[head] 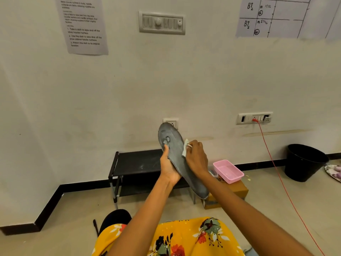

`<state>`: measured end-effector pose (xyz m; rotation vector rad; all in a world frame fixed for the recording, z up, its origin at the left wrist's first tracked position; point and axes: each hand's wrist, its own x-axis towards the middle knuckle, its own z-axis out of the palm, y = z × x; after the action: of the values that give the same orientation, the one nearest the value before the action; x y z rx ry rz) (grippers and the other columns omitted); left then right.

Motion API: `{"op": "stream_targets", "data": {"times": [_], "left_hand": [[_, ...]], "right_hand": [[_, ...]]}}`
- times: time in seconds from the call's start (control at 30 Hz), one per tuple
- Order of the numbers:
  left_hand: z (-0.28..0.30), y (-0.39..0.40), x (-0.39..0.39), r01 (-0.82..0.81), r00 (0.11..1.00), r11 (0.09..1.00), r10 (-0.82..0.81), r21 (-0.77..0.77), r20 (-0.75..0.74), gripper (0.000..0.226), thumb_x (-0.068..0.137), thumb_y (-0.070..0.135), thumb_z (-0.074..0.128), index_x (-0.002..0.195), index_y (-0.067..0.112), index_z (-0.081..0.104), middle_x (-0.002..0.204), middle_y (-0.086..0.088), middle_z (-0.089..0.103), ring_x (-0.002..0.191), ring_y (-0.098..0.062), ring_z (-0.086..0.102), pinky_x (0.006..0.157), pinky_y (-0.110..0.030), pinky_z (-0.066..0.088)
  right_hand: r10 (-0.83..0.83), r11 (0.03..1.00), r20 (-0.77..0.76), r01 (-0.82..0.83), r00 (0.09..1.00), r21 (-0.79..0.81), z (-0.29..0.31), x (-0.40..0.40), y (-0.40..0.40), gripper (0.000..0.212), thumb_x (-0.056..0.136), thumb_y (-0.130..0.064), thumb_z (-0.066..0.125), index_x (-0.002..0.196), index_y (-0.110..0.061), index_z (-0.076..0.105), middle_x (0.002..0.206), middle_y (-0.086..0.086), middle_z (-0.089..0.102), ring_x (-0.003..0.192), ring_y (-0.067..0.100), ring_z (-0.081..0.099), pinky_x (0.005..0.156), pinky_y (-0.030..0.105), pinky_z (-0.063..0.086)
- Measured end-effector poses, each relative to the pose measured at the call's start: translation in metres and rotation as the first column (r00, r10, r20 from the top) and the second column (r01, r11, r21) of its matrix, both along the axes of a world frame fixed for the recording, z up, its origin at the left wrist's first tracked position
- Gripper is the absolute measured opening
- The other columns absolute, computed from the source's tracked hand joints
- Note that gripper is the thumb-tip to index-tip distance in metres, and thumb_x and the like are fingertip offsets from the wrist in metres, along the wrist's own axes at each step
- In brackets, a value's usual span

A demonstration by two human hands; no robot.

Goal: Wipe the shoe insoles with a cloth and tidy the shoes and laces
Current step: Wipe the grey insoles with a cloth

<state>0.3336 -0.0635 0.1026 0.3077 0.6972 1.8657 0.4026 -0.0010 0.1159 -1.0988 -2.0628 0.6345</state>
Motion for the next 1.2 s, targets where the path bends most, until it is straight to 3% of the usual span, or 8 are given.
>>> {"op": "stream_targets", "data": {"times": [0.23, 0.4, 0.5, 0.6, 0.77, 0.9, 1.07, 1.2], "left_hand": [[-0.009, -0.001, -0.031, -0.134, 0.991, 0.987, 0.136, 0.083, -0.018, 0.048, 0.096, 0.044, 0.04, 0.105, 0.007, 0.07, 0.1, -0.014, 0.07, 0.089, -0.025, 0.068, 0.086, -0.036, 0.053], [-0.014, 0.004, -0.014, -0.096, 0.993, 0.995, 0.095, -0.011, -0.076, 0.055, 0.091, 0.054, 0.042, 0.089, 0.009, 0.074, 0.086, -0.012, 0.072, 0.08, -0.023, 0.069, 0.081, -0.036, 0.053], [-0.019, 0.006, -0.019, -0.068, 0.997, 0.997, 0.066, -0.037, -0.045, 0.068, 0.086, 0.065, 0.04, 0.099, 0.003, 0.066, 0.091, -0.014, 0.071, 0.09, -0.025, 0.068, 0.09, -0.039, 0.051], [-0.025, 0.003, -0.025, -0.039, 0.999, 0.999, 0.039, -0.024, -0.011, 0.075, 0.084, 0.069, 0.037, 0.105, 0.002, 0.063, 0.1, -0.016, 0.067, 0.093, -0.026, 0.066, 0.089, -0.039, 0.051], [-0.017, 0.008, -0.002, -0.038, 0.998, 0.999, 0.037, -0.03, -0.056, 0.071, 0.088, 0.066, 0.035, 0.11, 0.006, 0.064, 0.102, -0.017, 0.068, 0.094, -0.028, 0.067, 0.09, -0.041, 0.053], [-0.022, 0.008, -0.012, -0.059, 0.998, 0.996, 0.057, -0.064, -0.038, 0.08, 0.087, 0.069, 0.035, 0.126, 0.002, 0.055, 0.127, -0.02, 0.058, 0.121, -0.031, 0.053, 0.108, -0.043, 0.038], [-0.026, 0.005, -0.015, -0.047, 0.998, 0.999, 0.047, -0.001, -0.053, 0.074, 0.09, 0.065, 0.031, 0.1, 0.003, 0.07, 0.092, -0.017, 0.069, 0.083, -0.027, 0.069, 0.074, -0.035, 0.058], [-0.028, 0.005, -0.016, -0.06, 0.996, 0.998, 0.057, -0.034, -0.068, 0.075, 0.088, 0.068, 0.031, 0.11, 0.002, 0.062, 0.103, -0.018, 0.067, 0.092, -0.027, 0.067, 0.08, -0.036, 0.057]], "right_hand": [[0.31, 0.939, 0.15, -0.327, 0.939, 0.109, -0.02, -0.002, -0.001, 0.02, 0.096, -0.016, 0.043, 0.11, -0.004, 0.05, 0.114, 0.015, 0.049, 0.095, 0.034, 0.054, 0.078, 0.041, 0.046], [0.2, 0.972, 0.106, -0.21, 0.974, 0.102, -0.007, -0.015, -0.003, 0.026, 0.092, -0.035, 0.05, 0.096, -0.014, 0.065, 0.098, 0.005, 0.062, 0.096, 0.02, 0.057, 0.076, 0.029, 0.042], [0.327, 0.939, 0.173, -0.339, 0.929, 0.049, -0.008, -0.015, -0.024, 0.043, 0.09, -0.053, 0.041, 0.104, -0.021, 0.065, 0.11, 0.002, 0.058, 0.104, 0.016, 0.05, 0.089, 0.027, 0.039], [0.417, 0.888, 0.222, -0.447, 0.882, 0.109, -0.019, 0.004, -0.017, 0.029, 0.09, -0.039, 0.053, 0.102, -0.017, 0.067, 0.109, 0.007, 0.063, 0.103, 0.024, 0.054, 0.086, 0.034, 0.043], [0.217, 0.975, -0.028, -0.216, 0.976, 0.042, -0.004, 0.004, 0.002, 0.014, 0.089, -0.025, 0.058, 0.095, -0.015, 0.066, 0.097, 0.004, 0.068, 0.093, 0.02, 0.061, 0.074, 0.023, 0.042], [0.353, 0.933, 0.121, -0.359, 0.928, 0.025, -0.01, -0.002, -0.033, 0.027, 0.092, -0.042, 0.046, 0.102, -0.022, 0.06, 0.109, 0.006, 0.056, 0.101, 0.02, 0.05, 0.089, 0.032, 0.041], [0.283, 0.956, 0.0, -0.282, 0.959, 0.077, -0.002, 0.001, -0.019, 0.022, 0.087, -0.01, 0.061, 0.108, -0.01, 0.06, 0.108, 0.008, 0.055, 0.094, 0.019, 0.056, 0.076, 0.017, 0.038], [0.229, 0.972, 0.002, -0.229, 0.973, 0.055, -0.006, -0.005, -0.029, 0.021, 0.088, -0.013, 0.061, 0.107, -0.008, 0.068, 0.106, 0.01, 0.068, 0.097, 0.02, 0.063, 0.071, 0.007, 0.037]]}}
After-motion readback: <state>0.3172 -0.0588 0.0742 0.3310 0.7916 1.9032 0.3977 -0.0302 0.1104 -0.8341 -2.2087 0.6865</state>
